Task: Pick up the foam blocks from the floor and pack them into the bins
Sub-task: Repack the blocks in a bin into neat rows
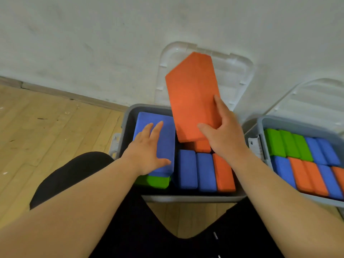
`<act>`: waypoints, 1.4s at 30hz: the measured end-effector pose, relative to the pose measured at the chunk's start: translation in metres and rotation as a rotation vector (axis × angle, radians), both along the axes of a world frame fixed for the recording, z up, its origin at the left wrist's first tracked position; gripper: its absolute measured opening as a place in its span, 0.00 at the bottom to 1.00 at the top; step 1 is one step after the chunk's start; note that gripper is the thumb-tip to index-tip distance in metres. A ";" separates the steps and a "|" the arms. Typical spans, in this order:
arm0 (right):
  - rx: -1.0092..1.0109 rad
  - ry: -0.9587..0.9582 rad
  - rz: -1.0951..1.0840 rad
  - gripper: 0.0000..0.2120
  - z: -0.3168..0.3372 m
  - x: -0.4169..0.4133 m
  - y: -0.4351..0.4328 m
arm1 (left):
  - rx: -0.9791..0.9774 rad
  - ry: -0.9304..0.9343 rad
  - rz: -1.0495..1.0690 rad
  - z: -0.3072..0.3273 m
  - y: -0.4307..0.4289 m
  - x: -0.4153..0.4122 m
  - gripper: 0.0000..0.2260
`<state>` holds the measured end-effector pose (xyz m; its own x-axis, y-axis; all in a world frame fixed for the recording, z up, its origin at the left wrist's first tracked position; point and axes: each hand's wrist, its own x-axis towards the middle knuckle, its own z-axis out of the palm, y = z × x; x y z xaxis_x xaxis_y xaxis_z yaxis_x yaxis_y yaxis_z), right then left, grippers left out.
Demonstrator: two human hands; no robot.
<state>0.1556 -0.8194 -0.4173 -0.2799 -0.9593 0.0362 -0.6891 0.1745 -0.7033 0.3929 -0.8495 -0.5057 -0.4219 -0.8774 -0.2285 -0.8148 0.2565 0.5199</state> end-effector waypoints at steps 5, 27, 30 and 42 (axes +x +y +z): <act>0.445 0.484 0.066 0.46 -0.036 -0.009 0.015 | 0.009 -0.401 -0.145 -0.014 -0.008 -0.004 0.42; 0.173 0.369 0.125 0.37 -0.052 -0.012 -0.028 | 0.021 -0.428 -0.133 -0.012 -0.009 -0.011 0.39; 0.099 0.472 0.125 0.32 -0.042 -0.008 -0.050 | 0.025 -0.434 -0.138 -0.012 -0.009 -0.011 0.39; 0.487 0.552 0.187 0.30 -0.160 -0.015 -0.118 | 0.096 -0.453 -0.155 -0.022 -0.022 -0.001 0.39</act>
